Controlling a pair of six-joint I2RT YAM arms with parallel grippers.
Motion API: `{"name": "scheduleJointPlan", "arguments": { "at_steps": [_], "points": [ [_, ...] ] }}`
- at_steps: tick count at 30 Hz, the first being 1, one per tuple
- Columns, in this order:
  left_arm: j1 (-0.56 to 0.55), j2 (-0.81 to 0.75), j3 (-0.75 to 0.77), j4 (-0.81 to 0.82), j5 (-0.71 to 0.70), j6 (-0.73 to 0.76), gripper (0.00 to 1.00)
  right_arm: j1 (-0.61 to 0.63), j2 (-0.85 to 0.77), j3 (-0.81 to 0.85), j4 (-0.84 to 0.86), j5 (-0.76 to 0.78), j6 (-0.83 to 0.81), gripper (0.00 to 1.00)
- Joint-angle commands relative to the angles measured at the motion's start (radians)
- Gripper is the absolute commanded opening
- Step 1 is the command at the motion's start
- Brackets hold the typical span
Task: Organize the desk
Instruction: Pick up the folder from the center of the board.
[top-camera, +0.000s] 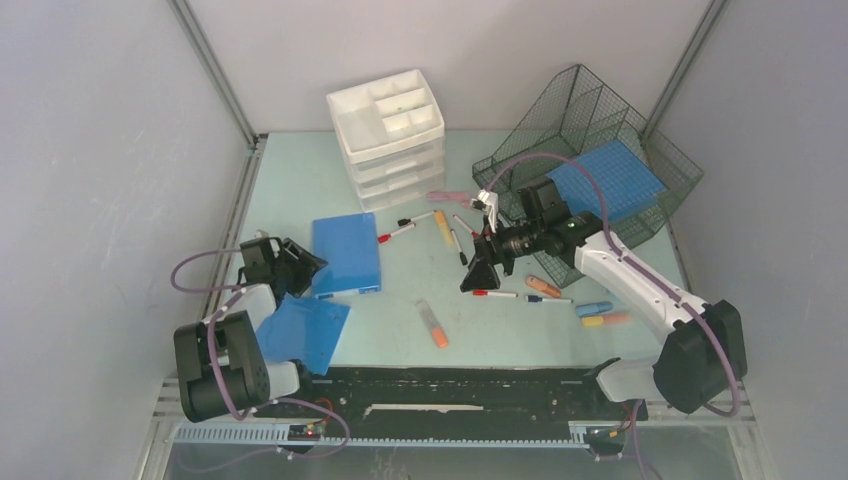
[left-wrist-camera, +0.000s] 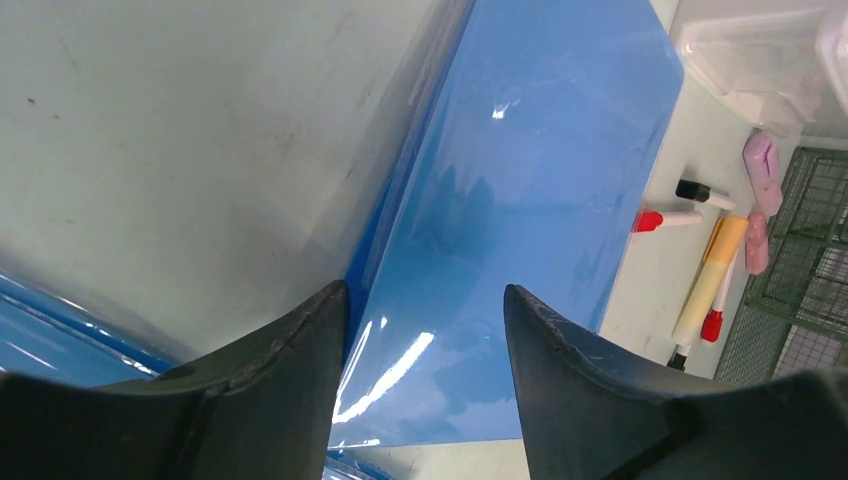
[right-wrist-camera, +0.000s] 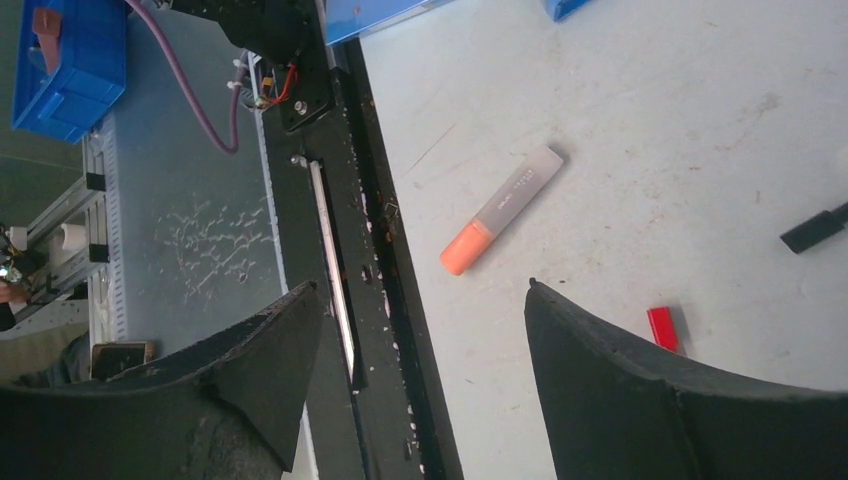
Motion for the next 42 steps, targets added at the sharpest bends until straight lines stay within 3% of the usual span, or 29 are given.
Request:
{"name": "scheduleJointPlan", "arguments": {
  "at_steps": [1,13,20,27,31,36,42],
  "points": [
    [-0.008,-0.040,-0.040,0.021,-0.007,-0.012,0.67,0.036,0.009,-0.002,0.057,-0.001,0.032,0.81],
    [-0.008,-0.076,-0.084,0.083,0.074,-0.022,0.50,0.033,0.002,-0.003,0.045,0.003,0.013,0.81],
    [-0.006,-0.116,-0.139,0.178,0.141,-0.078,0.24,0.031,0.004,-0.003,0.044,-0.001,0.011,0.81],
    [-0.007,-0.225,-0.184,0.212,0.172,-0.122,0.20,0.031,0.003,-0.003,0.044,-0.006,0.009,0.81],
    [-0.007,-0.247,-0.203,0.254,0.214,-0.146,0.01,0.030,0.002,-0.003,0.044,-0.006,0.008,0.81],
    [-0.008,-0.329,-0.226,0.270,0.254,-0.197,0.00,0.027,0.000,-0.003,0.042,-0.015,0.009,0.81],
    [-0.008,-0.576,-0.247,0.161,0.227,-0.303,0.00,0.031,-0.006,-0.003,0.035,-0.063,-0.007,0.81]
  ]
}}
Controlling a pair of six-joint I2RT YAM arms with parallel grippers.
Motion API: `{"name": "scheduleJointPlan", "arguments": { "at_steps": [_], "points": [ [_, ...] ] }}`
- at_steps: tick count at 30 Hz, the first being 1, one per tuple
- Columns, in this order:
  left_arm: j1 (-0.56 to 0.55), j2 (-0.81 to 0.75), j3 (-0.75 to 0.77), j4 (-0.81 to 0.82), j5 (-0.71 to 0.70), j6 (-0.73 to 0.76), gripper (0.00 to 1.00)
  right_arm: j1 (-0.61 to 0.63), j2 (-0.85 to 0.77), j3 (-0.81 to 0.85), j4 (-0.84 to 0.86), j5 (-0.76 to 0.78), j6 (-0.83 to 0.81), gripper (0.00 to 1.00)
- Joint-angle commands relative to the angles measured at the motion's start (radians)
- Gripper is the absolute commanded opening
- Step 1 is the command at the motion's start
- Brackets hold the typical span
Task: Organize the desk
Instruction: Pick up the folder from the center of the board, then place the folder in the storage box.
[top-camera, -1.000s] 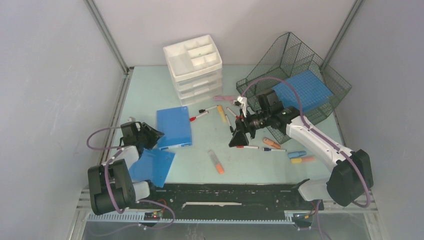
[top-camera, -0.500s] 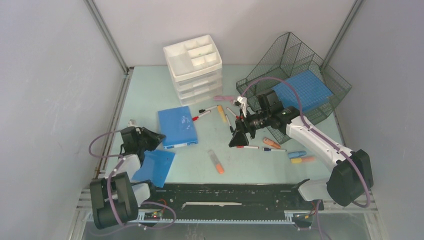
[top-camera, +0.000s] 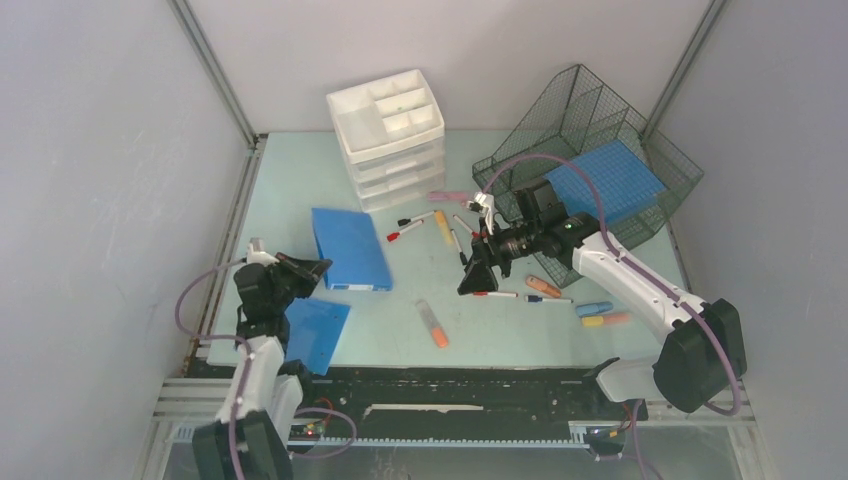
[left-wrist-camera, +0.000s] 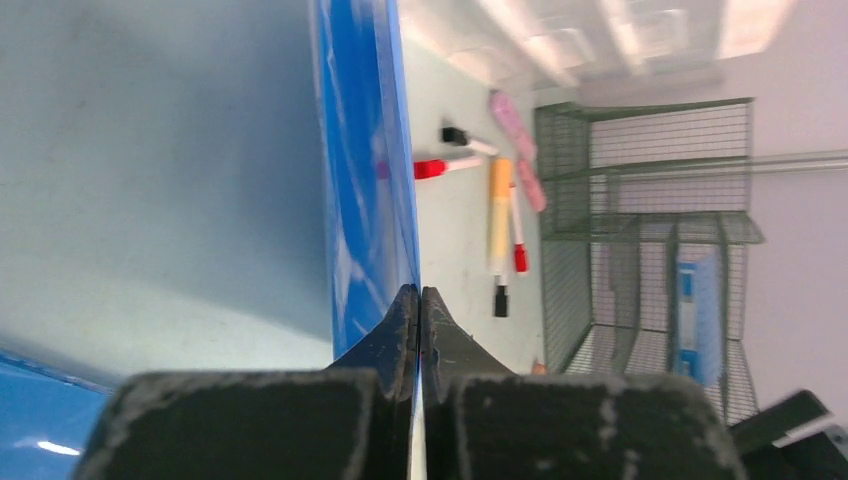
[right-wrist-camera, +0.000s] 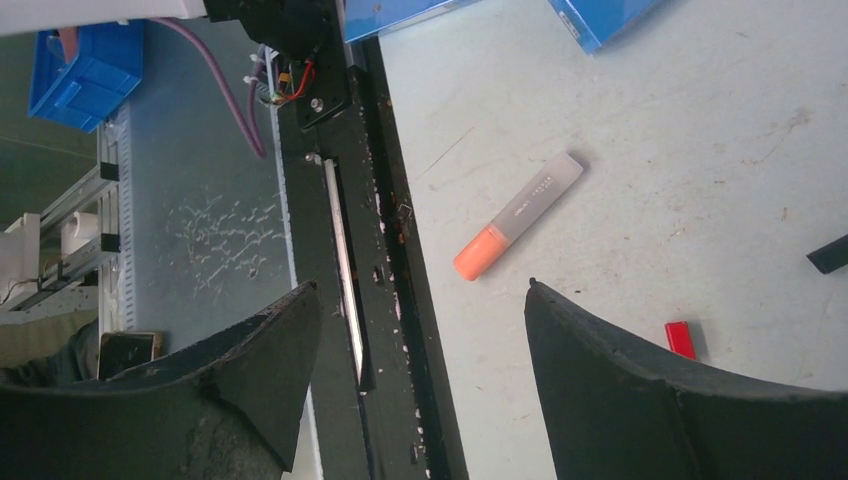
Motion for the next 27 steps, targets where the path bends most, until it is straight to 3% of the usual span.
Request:
{"name": "scheduleJointPlan", "arguments": {
  "at_steps": [1,10,22,27],
  "points": [
    [-0.004,-0.186,-0.009,-0.046,0.014,-0.111,0.00,0.002,-0.018,-0.001,0.015,-0.056,-0.021,0.81],
    [-0.005,-0.439,-0.004,-0.174,0.071,-0.179,0.00,0.013,-0.028,-0.002,0.011,-0.080,-0.035,0.81],
    [-0.073,-0.500,0.038,-0.256,0.109,-0.190,0.00,0.029,-0.063,-0.001,-0.017,-0.077,-0.112,0.81],
    [-0.178,-0.520,0.046,-0.235,0.024,-0.279,0.00,0.141,-0.092,-0.001,-0.014,0.082,-0.228,0.82]
  ]
}}
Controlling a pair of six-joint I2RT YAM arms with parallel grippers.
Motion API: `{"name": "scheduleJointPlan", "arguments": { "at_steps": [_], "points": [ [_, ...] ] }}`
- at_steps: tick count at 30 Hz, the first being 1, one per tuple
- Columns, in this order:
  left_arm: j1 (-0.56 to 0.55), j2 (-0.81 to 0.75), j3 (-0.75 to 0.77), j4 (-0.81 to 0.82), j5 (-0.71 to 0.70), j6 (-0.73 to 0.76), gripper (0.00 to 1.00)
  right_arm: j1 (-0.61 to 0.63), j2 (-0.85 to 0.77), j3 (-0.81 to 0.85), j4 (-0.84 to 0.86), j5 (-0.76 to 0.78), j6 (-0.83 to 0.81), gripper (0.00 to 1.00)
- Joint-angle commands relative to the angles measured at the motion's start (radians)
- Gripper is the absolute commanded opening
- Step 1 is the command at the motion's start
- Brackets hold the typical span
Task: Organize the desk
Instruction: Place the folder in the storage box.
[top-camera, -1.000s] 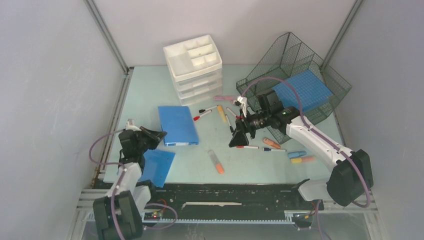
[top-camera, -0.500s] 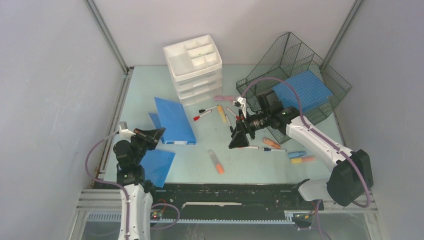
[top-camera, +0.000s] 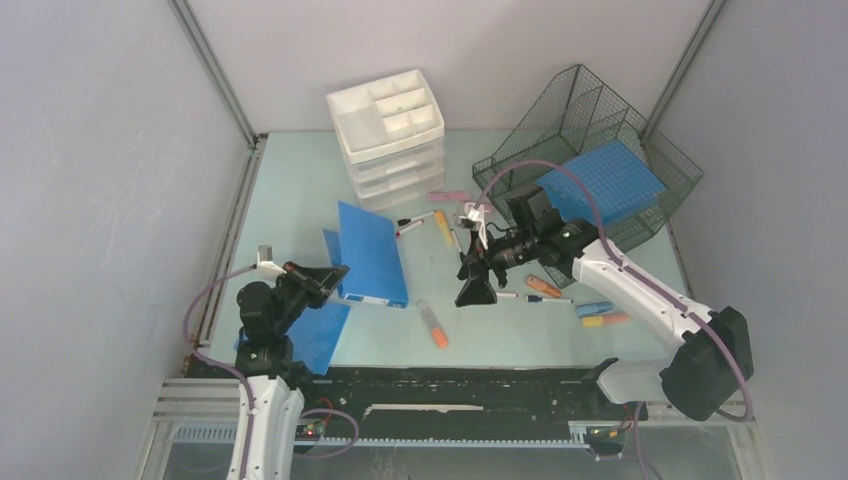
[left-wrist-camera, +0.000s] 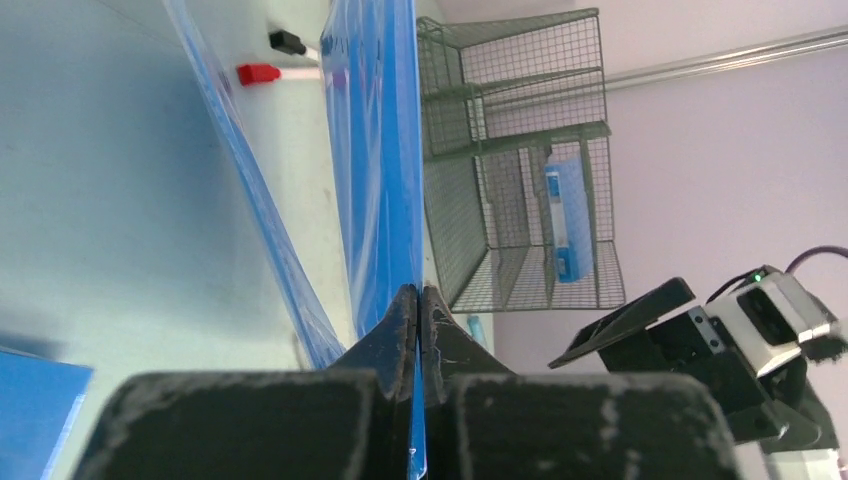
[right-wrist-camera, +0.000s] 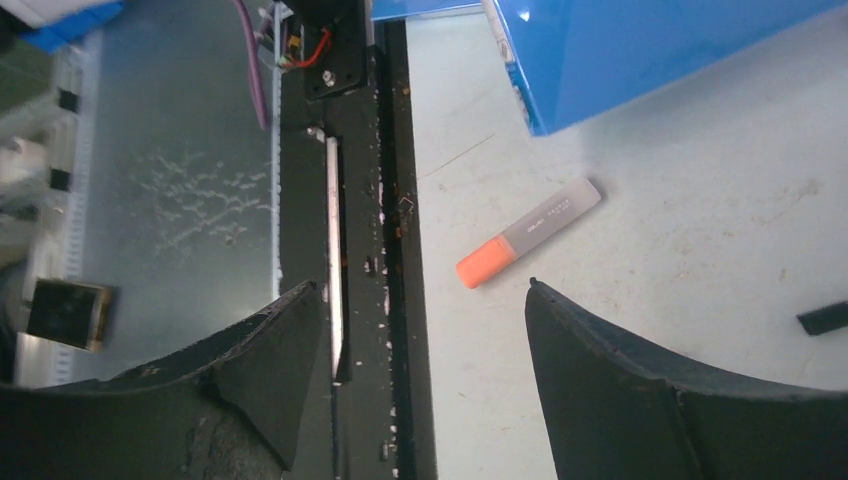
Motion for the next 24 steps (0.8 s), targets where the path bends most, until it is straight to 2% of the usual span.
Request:
{"name": "scheduleJointPlan", "arguments": {
  "at_steps": [1,8,18,24],
  "points": [
    [-0.093,-0.022,0.061,0.040,-0.071,-0.111,0.00,0.123,-0.065,-0.002,0.014,0.168,-0.163,0.82],
    [-0.232,-0.020,0.089,0.024,-0.216,-0.235,0.00,0.344,-0.109,-0.095,0.246,0.358,-0.521,0.89],
    [-0.332,-0.020,0.113,-0.049,-0.321,-0.334,0.00,0.627,0.061,-0.116,0.561,0.902,-0.447,0.93],
    [-0.339,-0.037,0.109,-0.049,-0.320,-0.372,0.00,0.680,0.148,-0.141,0.691,1.114,-0.446,0.92]
  ]
}}
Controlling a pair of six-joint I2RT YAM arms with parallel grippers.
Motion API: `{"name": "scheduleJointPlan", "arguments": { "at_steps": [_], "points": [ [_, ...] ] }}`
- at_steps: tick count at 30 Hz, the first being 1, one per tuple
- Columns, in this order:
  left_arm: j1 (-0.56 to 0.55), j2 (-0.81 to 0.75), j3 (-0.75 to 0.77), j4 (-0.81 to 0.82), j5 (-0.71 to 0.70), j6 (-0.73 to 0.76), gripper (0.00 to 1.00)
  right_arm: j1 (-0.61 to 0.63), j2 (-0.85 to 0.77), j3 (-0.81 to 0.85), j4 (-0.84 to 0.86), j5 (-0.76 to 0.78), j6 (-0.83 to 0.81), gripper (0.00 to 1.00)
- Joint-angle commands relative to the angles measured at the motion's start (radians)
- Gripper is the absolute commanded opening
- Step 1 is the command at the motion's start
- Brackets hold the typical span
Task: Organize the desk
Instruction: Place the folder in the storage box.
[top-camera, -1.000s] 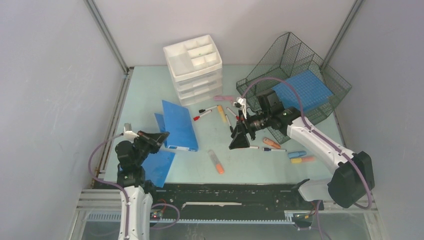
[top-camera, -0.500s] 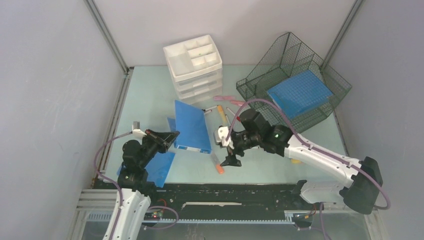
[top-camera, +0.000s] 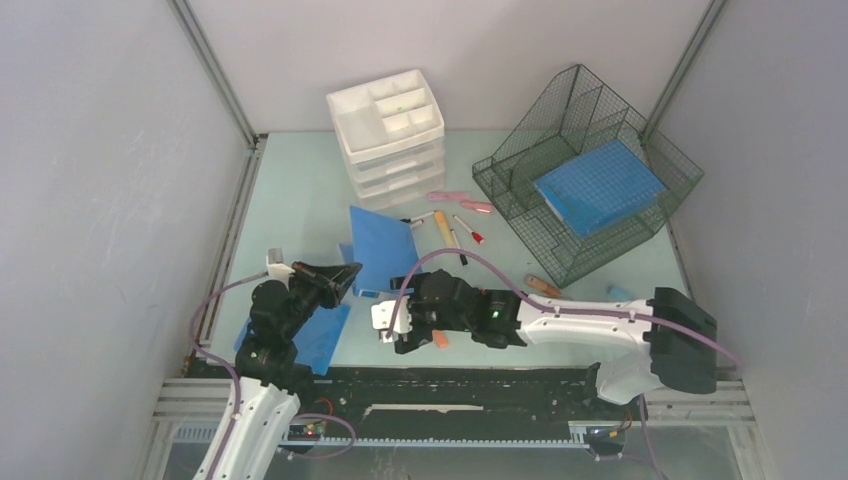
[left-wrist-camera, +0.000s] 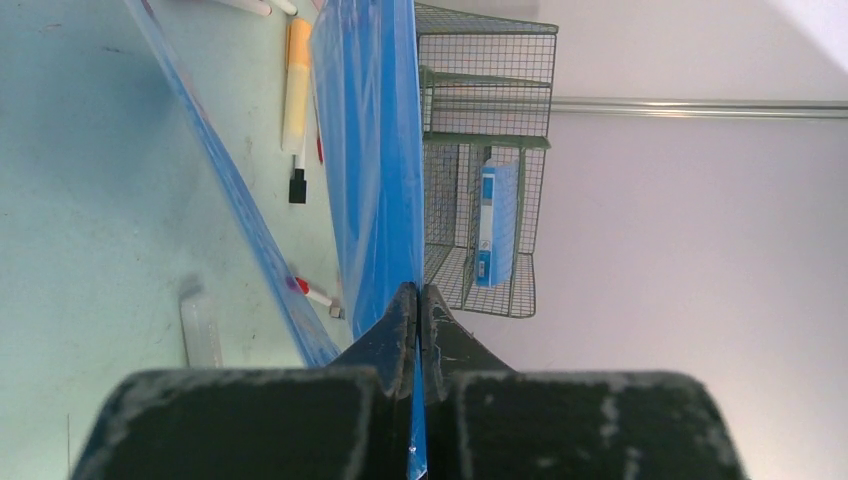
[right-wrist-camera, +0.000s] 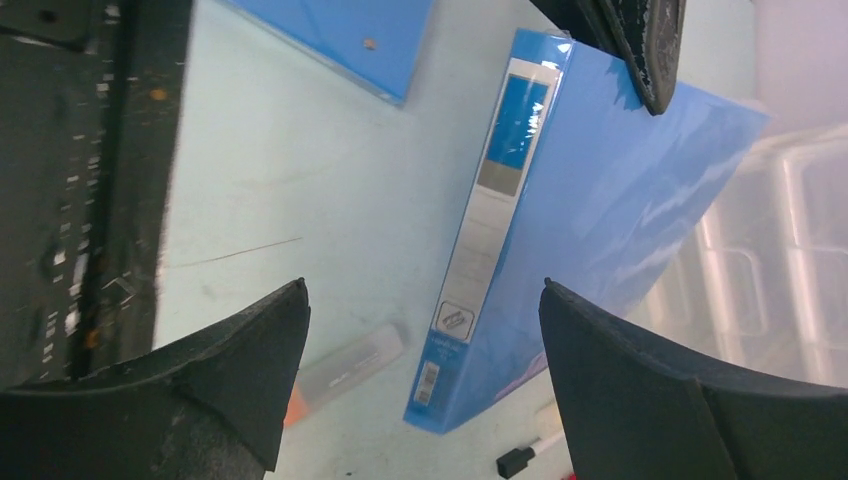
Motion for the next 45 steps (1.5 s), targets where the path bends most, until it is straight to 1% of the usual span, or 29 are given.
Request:
{"name": "scheduleJointPlan", "arguments": {
  "at_steps": [1,5,8,10,11,13,14,15,18,21,22,25,29,31,35,36,39,42,45],
  "points": [
    [-0.009,-0.023,0.046,0.022,-0.021,-0.056,0.00,0.023,0.055,-0.018,0.183,0.241,-0.007,0.91],
    [-0.009,-0.038,0.046,0.021,-0.015,-0.069,0.00,0.011,0.097,-0.060,0.273,0.307,-0.043,0.86],
    [-0.009,-0.041,0.046,0.021,-0.014,-0.073,0.00,0.002,0.113,-0.081,0.317,0.329,-0.076,0.75],
    [-0.010,-0.040,0.047,0.021,-0.010,-0.075,0.00,0.000,0.115,-0.091,0.338,0.335,-0.093,0.66],
    [-0.009,-0.040,0.048,0.021,-0.008,-0.076,0.00,0.000,0.117,-0.091,0.341,0.341,-0.100,0.60],
    [-0.009,-0.045,0.045,0.021,-0.006,-0.082,0.00,0.005,0.120,-0.091,0.355,0.360,-0.110,0.45],
    [-0.009,-0.049,0.044,0.021,-0.005,-0.088,0.00,0.006,0.119,-0.092,0.362,0.367,-0.117,0.34],
    [-0.010,-0.054,0.041,0.021,-0.005,-0.092,0.00,0.008,0.116,-0.095,0.369,0.371,-0.122,0.28],
    [-0.011,-0.065,0.037,0.021,-0.001,-0.104,0.00,0.016,0.104,-0.107,0.406,0.387,-0.139,0.16],
    [-0.010,-0.077,0.035,0.020,0.005,-0.114,0.04,0.016,0.076,-0.108,0.416,0.406,-0.128,0.09],
    [-0.010,-0.083,0.038,0.014,0.006,-0.115,0.10,0.016,0.066,-0.108,0.418,0.415,-0.121,0.07],
    [-0.010,-0.099,0.054,-0.011,0.011,-0.101,0.35,0.011,0.023,-0.109,0.409,0.432,-0.104,0.00],
    [-0.011,-0.137,0.083,-0.038,0.005,-0.055,0.67,-0.002,-0.043,-0.093,0.328,0.403,-0.079,0.00],
    [-0.009,-0.165,0.097,-0.049,-0.005,-0.029,0.77,-0.010,-0.076,-0.090,0.289,0.376,-0.079,0.00],
    [-0.009,-0.231,0.159,-0.129,-0.053,0.065,0.97,-0.036,-0.130,-0.090,0.223,0.332,-0.083,0.00],
    [-0.009,-0.247,0.171,-0.146,-0.063,0.085,0.99,-0.045,-0.142,-0.090,0.210,0.316,-0.081,0.00],
    [-0.010,-0.292,0.177,-0.148,-0.058,0.106,1.00,-0.075,-0.178,-0.082,0.162,0.282,-0.071,0.00],
    [-0.009,-0.320,0.150,-0.138,-0.028,0.081,1.00,-0.092,-0.198,-0.076,0.129,0.261,-0.070,0.00],
    [-0.009,-0.329,0.113,-0.122,0.009,0.019,1.00,-0.101,-0.209,-0.075,0.120,0.260,-0.078,0.00]
  ]
}}
